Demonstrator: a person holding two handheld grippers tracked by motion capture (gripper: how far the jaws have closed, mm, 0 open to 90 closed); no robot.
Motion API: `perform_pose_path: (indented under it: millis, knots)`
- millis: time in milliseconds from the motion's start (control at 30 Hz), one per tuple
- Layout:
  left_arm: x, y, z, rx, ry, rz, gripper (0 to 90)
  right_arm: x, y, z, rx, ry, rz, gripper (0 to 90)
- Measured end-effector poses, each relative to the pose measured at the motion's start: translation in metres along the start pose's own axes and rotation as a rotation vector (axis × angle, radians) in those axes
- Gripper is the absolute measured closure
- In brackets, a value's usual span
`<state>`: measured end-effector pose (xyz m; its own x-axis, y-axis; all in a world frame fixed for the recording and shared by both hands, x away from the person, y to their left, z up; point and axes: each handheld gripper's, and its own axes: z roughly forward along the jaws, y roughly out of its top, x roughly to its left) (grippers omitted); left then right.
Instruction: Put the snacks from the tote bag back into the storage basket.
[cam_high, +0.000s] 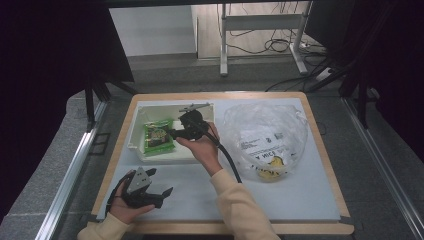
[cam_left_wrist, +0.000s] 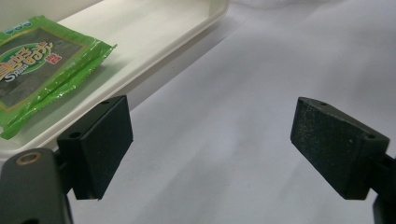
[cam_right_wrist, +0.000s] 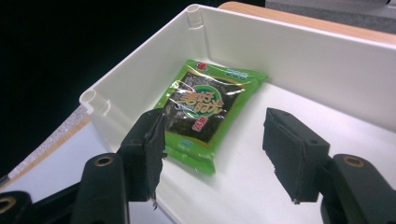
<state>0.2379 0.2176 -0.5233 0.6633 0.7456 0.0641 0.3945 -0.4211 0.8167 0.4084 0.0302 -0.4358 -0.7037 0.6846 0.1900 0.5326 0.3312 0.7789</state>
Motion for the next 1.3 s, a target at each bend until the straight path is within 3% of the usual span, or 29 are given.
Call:
perform_pose_path:
  millis: [200, 300, 367, 567, 667, 733, 1067, 1300]
  knots:
    - [0.0, -0.001, 0.001, 0.01, 0.007, -0.002, 12.8, -0.014, -0.014, -0.031, -0.012, 0.003, -0.01, 39.4]
    - [0.001, -0.001, 0.002, 0.01, 0.012, -0.007, 12.8, -0.026, -0.032, -0.054, -0.031, 0.002, -0.013, 39.5]
    - [0.001, -0.001, 0.002, 0.01, 0.015, -0.01, 12.8, -0.028, -0.038, -0.06, -0.038, -0.001, -0.019, 39.5]
    - [0.0, -0.002, 0.004, 0.014, 0.018, -0.015, 12.8, -0.039, -0.064, -0.095, -0.035, -0.032, -0.067, 39.5]
    - [-0.001, -0.002, 0.005, 0.015, 0.02, -0.017, 12.8, -0.048, -0.076, -0.107, -0.027, -0.048, -0.056, 39.2]
    - [-0.002, -0.003, 0.005, 0.016, 0.019, -0.019, 12.8, -0.053, -0.083, -0.113, -0.027, -0.043, -0.034, 39.1]
    - [-0.003, -0.004, 0.005, 0.018, 0.016, -0.012, 12.9, -0.061, -0.117, -0.139, -0.014, -0.054, -0.054, 38.1]
    - [-0.001, -0.004, 0.004, 0.018, 0.018, -0.012, 12.9, -0.06, -0.125, -0.138, 0.005, -0.061, -0.092, 37.7]
